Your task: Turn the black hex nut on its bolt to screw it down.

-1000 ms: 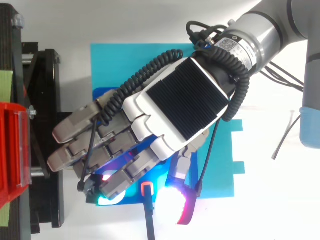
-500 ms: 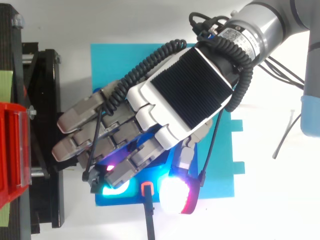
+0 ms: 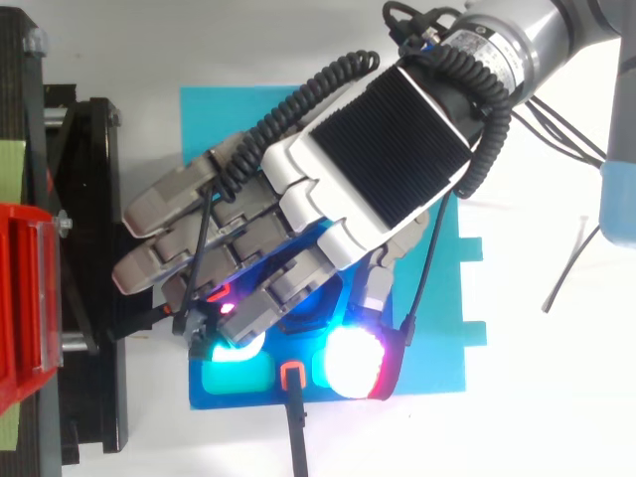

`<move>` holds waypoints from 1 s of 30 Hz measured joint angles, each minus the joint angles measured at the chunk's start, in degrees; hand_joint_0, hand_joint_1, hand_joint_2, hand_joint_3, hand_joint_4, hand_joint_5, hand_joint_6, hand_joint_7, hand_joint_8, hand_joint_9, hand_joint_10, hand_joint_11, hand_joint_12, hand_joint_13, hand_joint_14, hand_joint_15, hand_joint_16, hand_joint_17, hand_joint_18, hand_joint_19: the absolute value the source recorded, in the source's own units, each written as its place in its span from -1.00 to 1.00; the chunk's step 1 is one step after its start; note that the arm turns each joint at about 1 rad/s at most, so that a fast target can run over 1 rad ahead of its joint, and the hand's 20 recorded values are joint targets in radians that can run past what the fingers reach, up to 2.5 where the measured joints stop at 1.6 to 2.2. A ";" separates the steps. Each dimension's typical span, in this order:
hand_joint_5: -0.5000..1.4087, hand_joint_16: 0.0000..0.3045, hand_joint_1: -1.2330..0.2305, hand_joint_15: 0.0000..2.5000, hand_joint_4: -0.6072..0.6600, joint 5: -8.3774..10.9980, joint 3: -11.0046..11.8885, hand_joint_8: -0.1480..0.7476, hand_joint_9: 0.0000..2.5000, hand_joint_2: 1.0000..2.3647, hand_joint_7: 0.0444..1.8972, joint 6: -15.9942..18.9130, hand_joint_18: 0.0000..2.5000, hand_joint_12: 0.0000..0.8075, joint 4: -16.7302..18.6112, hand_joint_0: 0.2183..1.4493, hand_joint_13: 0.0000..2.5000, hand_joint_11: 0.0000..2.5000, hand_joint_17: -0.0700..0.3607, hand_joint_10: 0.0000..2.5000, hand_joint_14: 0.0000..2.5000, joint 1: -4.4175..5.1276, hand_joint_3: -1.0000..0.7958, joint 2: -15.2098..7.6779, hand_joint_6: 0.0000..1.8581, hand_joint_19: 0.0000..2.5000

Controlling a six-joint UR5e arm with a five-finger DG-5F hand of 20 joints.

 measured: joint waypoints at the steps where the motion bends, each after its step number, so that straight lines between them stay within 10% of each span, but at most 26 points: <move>1: -0.66 -0.91 0.41 -0.88 0.17 -0.16 0.00 -0.21 -0.44 -1.00 0.02 0.04 -1.00 -0.73 0.03 -0.65 -0.70 -0.72 -0.54 -0.99 -1.00 -0.09 -0.44 0.00 -0.27 -0.69; 30: -0.66 -0.91 0.42 -0.88 0.16 -3.89 0.01 -0.20 -0.45 -1.00 0.02 2.21 -1.00 -0.73 3.21 -0.65 -0.70 -0.72 -0.54 -0.99 -1.00 -2.51 -0.44 0.00 -0.27 -0.69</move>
